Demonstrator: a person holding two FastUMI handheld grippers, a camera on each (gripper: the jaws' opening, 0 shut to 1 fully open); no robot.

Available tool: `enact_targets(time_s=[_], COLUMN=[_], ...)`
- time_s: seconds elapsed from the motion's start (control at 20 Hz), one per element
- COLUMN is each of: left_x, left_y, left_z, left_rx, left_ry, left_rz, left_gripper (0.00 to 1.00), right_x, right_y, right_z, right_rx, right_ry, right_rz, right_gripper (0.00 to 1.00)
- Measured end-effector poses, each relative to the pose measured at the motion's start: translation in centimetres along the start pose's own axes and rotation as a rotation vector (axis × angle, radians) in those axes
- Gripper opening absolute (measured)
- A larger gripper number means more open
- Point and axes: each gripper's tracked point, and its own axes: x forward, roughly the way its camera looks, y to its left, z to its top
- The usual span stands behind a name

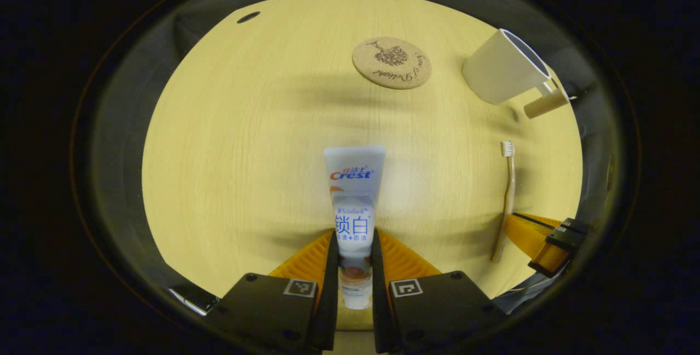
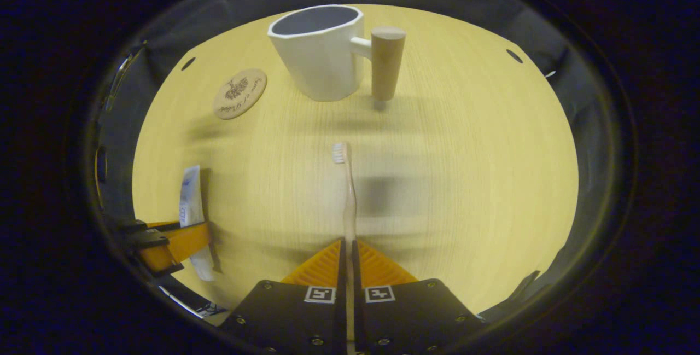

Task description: Put the toothbrush and toothpaste on the desktop into the cup, then pick up the cup and place it on the coaster on the desktop.

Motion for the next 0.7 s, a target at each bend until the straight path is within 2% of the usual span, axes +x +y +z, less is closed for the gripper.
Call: enact_targets(time_s=[0.05,0.1,0.15,0.2,0.35,0.45,0.7], left_x=[-0.2,-0.1,-0.1,0.3,0.3,0.0,0.6], left_y=[-0.2,-0.4,-0.7,-1.6,-2.1,-2.2,-2.2], left_z=[0.1,-0.2,-0.3,0.0,0.4,0.5,0.3], left_rx=[0.002,0.005,0.007,0.009,0.018,0.024,0.020], left_ry=[0.001,0.002,0.003,0.003,-0.002,-0.003,0.003], left_rz=[-0.002,-0.003,-0.005,-0.006,-0.003,-0.001,-0.002], left_gripper=[0.35,0.40,0.40,0.35,0.35,0.35,0.35], right_x=[-0.4,-0.2,0.0,-0.1,-0.5,-0.4,1.2], right_y=[0.2,0.2,0.2,0.3,0.4,-0.1,-0.2], right_z=[0.1,0.2,0.2,0.0,0.7,1.3,1.0], right_rx=[0.001,0.006,0.005,0.006,0.025,0.010,-0.040], right_ry=[0.004,-0.008,-0.003,-0.006,-0.037,-0.058,-0.022], right_rz=[0.010,0.005,0.003,0.001,0.000,-0.026,-0.043], right_gripper=[0.05,0.14,0.14,0.14,0.16,0.29,0.30])
